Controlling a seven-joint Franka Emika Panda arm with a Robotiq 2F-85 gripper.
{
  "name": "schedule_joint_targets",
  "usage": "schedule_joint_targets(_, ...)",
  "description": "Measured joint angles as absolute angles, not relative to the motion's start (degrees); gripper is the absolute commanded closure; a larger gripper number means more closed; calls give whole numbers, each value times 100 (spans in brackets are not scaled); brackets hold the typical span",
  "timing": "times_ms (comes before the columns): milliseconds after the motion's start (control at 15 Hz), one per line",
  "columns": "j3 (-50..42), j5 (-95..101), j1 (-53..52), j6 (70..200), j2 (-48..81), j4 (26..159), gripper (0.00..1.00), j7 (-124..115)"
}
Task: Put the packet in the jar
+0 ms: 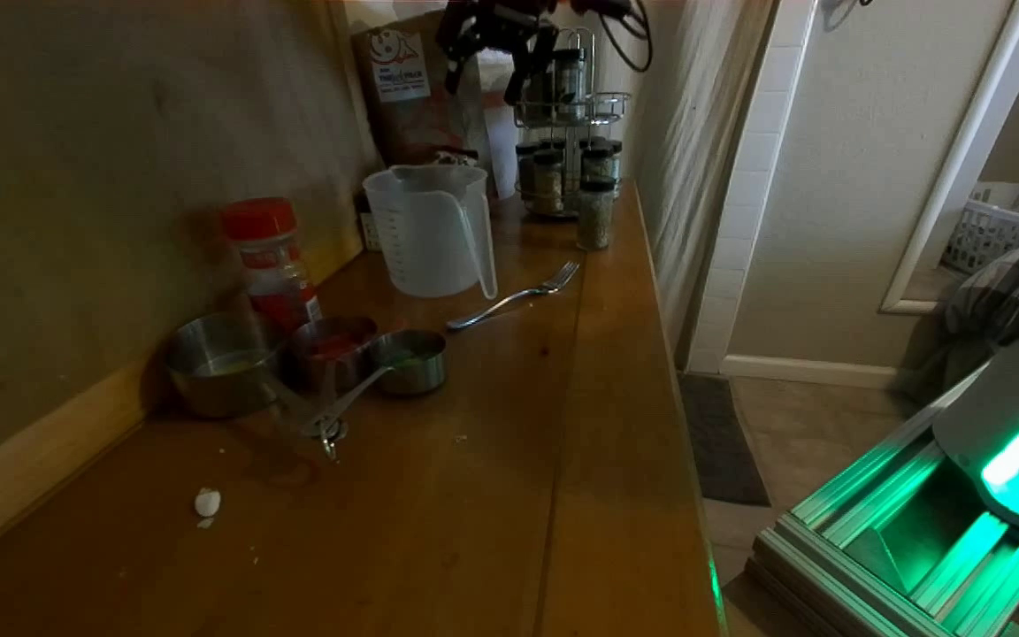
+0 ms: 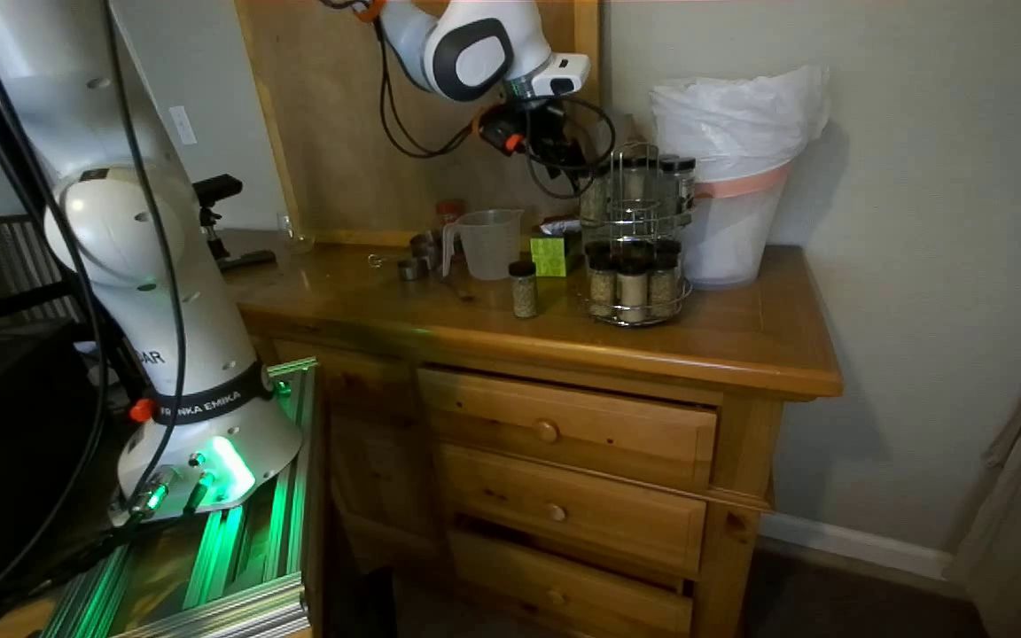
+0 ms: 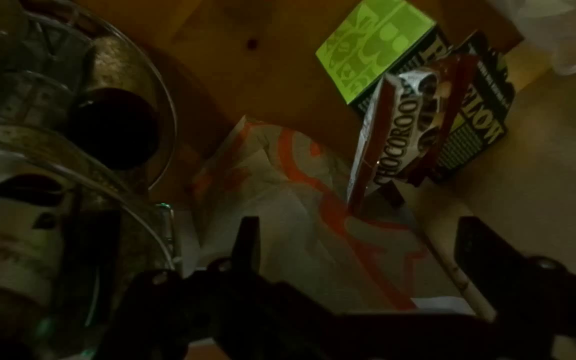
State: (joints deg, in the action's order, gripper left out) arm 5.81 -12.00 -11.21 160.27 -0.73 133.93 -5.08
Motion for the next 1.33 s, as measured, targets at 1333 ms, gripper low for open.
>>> schedule_joint_targets(1333, 910, -1174, -1096, 16382, 1249, 12452, 0, -457)
